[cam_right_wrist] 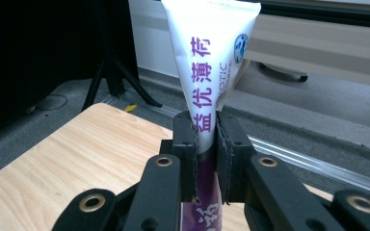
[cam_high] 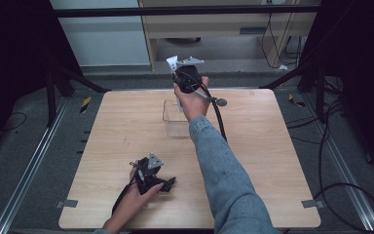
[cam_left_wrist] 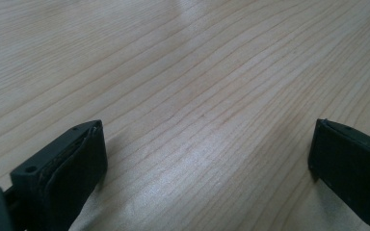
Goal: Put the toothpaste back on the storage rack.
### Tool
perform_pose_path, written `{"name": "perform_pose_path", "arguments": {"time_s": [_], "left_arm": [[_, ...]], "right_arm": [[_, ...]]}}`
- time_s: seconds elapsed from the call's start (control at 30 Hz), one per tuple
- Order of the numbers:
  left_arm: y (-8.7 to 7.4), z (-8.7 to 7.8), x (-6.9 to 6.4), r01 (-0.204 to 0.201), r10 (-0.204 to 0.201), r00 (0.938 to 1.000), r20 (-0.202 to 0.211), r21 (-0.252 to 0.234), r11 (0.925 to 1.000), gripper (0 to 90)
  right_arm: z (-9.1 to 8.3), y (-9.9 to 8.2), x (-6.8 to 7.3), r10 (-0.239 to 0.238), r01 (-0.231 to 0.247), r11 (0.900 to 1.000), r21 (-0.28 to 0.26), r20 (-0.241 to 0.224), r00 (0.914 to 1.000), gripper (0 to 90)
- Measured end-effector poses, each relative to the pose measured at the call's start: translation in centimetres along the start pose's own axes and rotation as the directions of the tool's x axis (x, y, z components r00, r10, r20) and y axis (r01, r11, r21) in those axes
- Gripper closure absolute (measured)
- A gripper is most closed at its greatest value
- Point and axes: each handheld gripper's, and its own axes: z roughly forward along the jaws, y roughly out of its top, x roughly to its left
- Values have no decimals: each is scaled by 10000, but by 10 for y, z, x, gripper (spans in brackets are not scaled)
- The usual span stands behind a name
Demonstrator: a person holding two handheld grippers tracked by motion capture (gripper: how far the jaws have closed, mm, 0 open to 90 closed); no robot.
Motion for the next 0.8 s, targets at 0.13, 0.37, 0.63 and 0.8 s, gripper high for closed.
{"name": "perform_pose_path", "arguments": {"time_s": [0.13, 0.37, 0.63, 0.8], "left_arm": [[0, 0, 0, -4, 4, 10000, 0, -3, 10000, 0], [0, 0, 0, -8, 8, 10000, -17, 8, 10000, 0], [0, 0, 0, -9, 9, 10000, -14, 8, 10000, 0], [0, 0, 0, -9, 9, 10000, -2, 1, 10000, 0]], "right_arm": [[4, -2, -1, 30, -30, 9999, -138, 42, 10000, 799], [10, -5, 0, -82, 84, 9995, -292, 53, 10000, 798], [12, -12, 4, -119, 119, 9996, -275, -9, 9999, 798], [11, -15, 7, -87, 85, 9996, -281, -70, 9999, 799]]}}
